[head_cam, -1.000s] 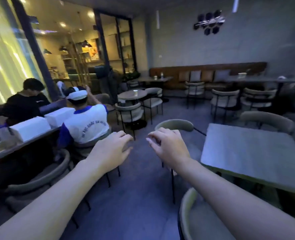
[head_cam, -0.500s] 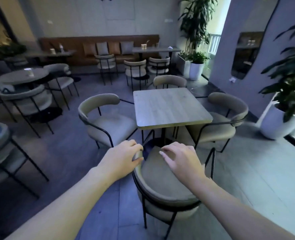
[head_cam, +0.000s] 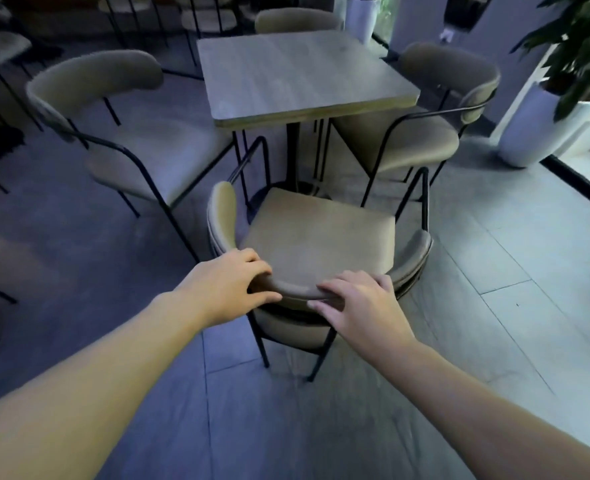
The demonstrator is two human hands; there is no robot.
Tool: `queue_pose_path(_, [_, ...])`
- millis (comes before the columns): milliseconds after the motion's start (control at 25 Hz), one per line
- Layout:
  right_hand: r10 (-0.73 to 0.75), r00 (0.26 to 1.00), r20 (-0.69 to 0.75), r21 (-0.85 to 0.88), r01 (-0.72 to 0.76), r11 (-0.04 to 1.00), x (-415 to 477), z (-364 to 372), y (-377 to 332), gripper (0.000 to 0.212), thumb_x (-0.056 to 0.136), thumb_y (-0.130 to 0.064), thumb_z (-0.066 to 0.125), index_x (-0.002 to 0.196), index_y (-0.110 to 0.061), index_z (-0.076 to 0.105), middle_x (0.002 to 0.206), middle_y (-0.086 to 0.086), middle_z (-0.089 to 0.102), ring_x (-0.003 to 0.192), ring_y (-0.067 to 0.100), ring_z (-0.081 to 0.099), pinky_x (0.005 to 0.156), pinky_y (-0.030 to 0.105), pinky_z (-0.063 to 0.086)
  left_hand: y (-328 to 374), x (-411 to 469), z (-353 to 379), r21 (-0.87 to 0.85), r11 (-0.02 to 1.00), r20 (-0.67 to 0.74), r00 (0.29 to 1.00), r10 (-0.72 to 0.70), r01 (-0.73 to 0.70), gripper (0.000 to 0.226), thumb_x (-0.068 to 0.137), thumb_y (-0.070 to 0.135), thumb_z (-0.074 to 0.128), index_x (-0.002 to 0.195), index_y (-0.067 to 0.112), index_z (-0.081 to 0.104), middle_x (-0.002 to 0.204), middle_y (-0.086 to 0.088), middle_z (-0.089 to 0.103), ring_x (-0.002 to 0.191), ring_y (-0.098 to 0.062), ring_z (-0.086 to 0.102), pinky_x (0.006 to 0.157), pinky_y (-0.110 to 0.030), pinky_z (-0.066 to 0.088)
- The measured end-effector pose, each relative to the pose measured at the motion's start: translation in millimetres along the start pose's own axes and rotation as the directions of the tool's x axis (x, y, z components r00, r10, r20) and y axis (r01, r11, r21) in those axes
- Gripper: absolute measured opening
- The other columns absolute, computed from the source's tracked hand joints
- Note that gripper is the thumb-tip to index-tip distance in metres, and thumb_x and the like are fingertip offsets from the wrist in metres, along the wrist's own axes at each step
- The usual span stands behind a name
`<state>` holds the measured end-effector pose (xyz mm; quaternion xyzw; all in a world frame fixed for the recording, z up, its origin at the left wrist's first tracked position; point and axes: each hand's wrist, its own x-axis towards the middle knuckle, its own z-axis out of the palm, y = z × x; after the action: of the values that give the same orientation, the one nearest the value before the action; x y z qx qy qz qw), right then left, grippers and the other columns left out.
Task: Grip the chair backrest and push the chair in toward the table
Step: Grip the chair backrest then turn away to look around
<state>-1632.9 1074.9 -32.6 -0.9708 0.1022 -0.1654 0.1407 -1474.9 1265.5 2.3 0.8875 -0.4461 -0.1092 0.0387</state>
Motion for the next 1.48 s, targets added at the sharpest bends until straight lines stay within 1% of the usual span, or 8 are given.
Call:
queue_pose_path(120, [0.014,1.000,0.028,-0.037,-0.013,0.999,6,10,-1,0.027,0.081,-0.055,0.066,0.095,-0.032,0.072,0.089,-0.011,0.068,0.090,0.019,0.061,0.086,0.046,0.040,-10,6,2,0.078,0.997,-0.036,0.999,-0.021,0.024,0.061,0.079,0.083,0.040,0.122,0.041,0.056,0.119,0.018,0.052,0.114,-0.007,0.047,0.078,-0.034,0.052])
queue_pose_path(320, [-0.028,0.995,0.098,-0.045,0.033,0.998,14,9,5,0.029,0.087,-0.058,0.053,0.092,-0.035,0.070,0.089,-0.016,0.067,0.088,0.014,0.058,0.086,0.046,0.039,-8,13,3,0.142,0.986,-0.121,0.990,-0.071,0.088,0.065,0.070,0.091,0.039,0.104,0.041,0.064,0.101,0.017,0.057,0.102,-0.005,0.052,0.064,-0.029,0.043])
queue_pose_path(480, [-0.070,0.987,0.142,-0.079,0.082,0.994,15,-1,20,0.034,0.088,-0.059,0.045,0.091,-0.035,0.069,0.091,-0.018,0.067,0.087,0.012,0.058,0.086,0.046,0.036,8,16,5,0.177,0.978,-0.168,0.982,-0.082,0.112,0.068,0.070,0.091,0.034,0.098,0.039,0.066,0.095,0.016,0.060,0.097,-0.006,0.056,0.068,-0.030,0.035])
queue_pose_path(680, [-0.139,0.968,0.207,-0.072,0.157,0.985,18,-29,84,0.039,0.089,-0.062,0.038,0.093,-0.037,0.068,0.094,-0.021,0.067,0.090,0.009,0.058,0.088,0.040,0.032,71,33,18,0.157,0.973,-0.246,0.961,-0.128,0.170,0.067,0.073,0.089,0.032,0.087,0.033,0.066,0.087,0.013,0.059,0.092,-0.012,0.056,0.072,-0.033,0.035])
queue_pose_path(840, [-0.232,0.942,0.241,-0.029,0.246,0.969,26,-50,154,0.035,0.090,-0.061,0.040,0.092,-0.038,0.066,0.094,-0.022,0.065,0.089,0.009,0.059,0.089,0.039,0.033,134,61,26,0.130,0.954,-0.295,0.929,-0.222,0.269,0.067,0.074,0.088,0.032,0.084,0.031,0.066,0.085,0.011,0.061,0.088,-0.014,0.056,0.071,-0.033,0.032])
queue_pose_path(1080, [-0.321,0.916,0.242,0.038,0.321,0.946,42,-73,237,0.029,0.089,-0.057,0.047,0.096,-0.038,0.068,0.097,-0.024,0.067,0.091,0.007,0.059,0.089,0.042,0.036,208,102,40,0.068,0.933,-0.383,0.873,-0.302,0.353,0.059,0.076,0.083,0.043,0.072,0.028,0.063,0.072,0.008,0.057,0.074,-0.017,0.055,0.065,-0.033,0.035])
queue_pose_path(1200, [-0.339,0.910,0.239,0.054,0.337,0.940,51,-79,264,0.028,0.088,-0.055,0.049,0.097,-0.038,0.069,0.095,-0.023,0.067,0.089,0.008,0.060,0.089,0.042,0.036,229,122,42,0.058,0.920,-0.412,0.849,-0.331,0.386,0.058,0.078,0.083,0.044,0.072,0.028,0.061,0.073,0.007,0.057,0.076,-0.017,0.054,0.066,-0.033,0.036])
queue_pose_path(1480, [-0.378,0.890,0.253,0.077,0.371,0.925,60,-79,276,0.029,0.090,-0.055,0.048,0.101,-0.039,0.068,0.098,-0.023,0.067,0.092,0.007,0.059,0.093,0.043,0.035,234,130,41,0.071,0.905,-0.362,0.856,-0.368,0.419,0.060,0.079,0.085,0.039,0.075,0.029,0.061,0.073,0.010,0.055,0.074,-0.014,0.051,0.067,-0.032,0.034])
